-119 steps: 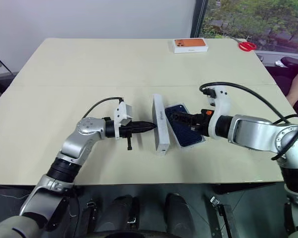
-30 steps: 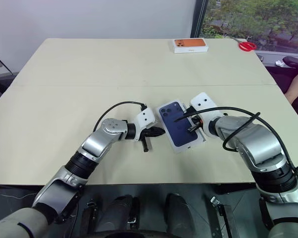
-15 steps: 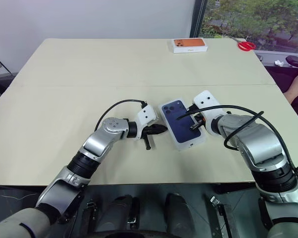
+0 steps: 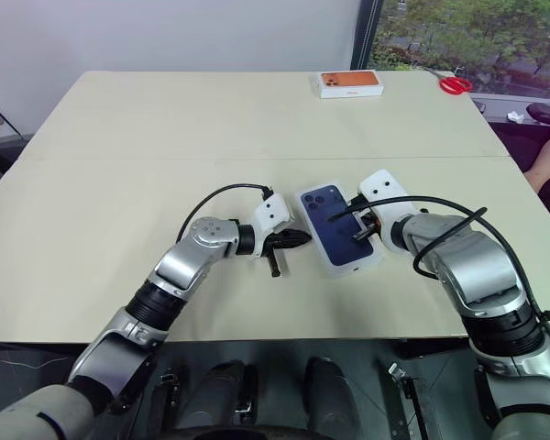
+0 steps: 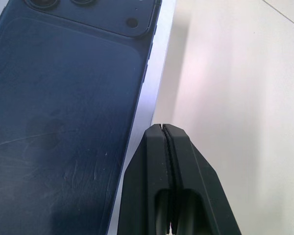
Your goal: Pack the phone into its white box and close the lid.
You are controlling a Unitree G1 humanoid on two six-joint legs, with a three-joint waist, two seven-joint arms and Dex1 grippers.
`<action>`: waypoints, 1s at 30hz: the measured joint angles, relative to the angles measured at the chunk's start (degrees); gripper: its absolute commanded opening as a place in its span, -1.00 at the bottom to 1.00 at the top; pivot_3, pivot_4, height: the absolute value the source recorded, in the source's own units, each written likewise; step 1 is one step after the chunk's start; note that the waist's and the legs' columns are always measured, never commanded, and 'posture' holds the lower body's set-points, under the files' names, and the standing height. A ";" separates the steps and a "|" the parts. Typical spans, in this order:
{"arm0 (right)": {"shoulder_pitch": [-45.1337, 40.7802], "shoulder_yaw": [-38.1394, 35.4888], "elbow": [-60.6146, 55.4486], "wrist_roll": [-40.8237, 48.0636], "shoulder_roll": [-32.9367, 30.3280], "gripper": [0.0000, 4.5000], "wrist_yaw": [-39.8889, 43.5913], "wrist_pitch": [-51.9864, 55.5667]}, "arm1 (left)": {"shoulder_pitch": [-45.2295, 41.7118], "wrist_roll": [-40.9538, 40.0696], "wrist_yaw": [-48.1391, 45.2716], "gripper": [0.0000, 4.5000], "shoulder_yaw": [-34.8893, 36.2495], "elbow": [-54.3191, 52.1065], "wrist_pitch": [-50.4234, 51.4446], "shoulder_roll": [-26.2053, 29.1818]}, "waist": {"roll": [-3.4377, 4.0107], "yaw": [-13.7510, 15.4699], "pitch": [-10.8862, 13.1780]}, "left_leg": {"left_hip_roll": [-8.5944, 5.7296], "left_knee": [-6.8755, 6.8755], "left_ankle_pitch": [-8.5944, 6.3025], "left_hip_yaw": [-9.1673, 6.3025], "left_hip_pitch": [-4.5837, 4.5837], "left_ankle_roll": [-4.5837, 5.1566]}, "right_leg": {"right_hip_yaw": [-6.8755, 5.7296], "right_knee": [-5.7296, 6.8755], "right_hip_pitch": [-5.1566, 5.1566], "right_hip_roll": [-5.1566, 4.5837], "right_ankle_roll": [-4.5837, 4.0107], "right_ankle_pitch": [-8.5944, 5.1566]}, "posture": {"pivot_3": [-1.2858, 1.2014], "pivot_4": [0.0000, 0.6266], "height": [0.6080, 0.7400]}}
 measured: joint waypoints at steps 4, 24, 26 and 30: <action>0.02 -0.14 0.36 -0.76 0.06 -0.98 0.17 -0.18 | -0.03 0.07 0.64 -1.00 -0.01 0.04 -0.85 -0.36 | 0.00 0.00 0.00 | 0.00 0.00 0.00 0.00 0.00 0.00 | 0.00 0.00 0.00 0.00 0.00 0.00 | 0.03 -0.52 1.00; 1.41 -0.31 1.71 -3.12 1.80 -0.98 0.57 -1.89 | -0.09 0.29 0.28 -1.00 -0.31 0.46 -0.91 -0.88 | 0.00 0.00 0.00 | 0.00 0.00 0.00 0.00 0.01 0.00 | 0.00 0.01 0.00 0.03 0.00 0.00 | 0.03 -0.52 1.00; 1.48 -0.31 1.70 -3.12 1.80 -0.98 0.86 -1.88 | -0.09 0.29 -0.11 -1.00 -0.32 0.46 -0.89 -0.80 | 0.00 0.00 0.00 | 0.00 0.00 0.00 0.00 0.01 0.00 | 0.00 0.01 0.00 0.03 0.00 0.00 | 0.03 -0.52 1.00; 2.03 -0.40 0.97 -3.23 0.58 -0.98 1.59 -1.88 | -0.11 -0.26 -1.14 -1.00 0.01 0.37 -0.65 -0.07 | 0.00 -0.01 0.00 | 0.00 0.00 0.00 0.00 0.01 0.00 | 0.00 0.02 0.00 0.03 0.00 0.00 | 0.03 -0.52 1.00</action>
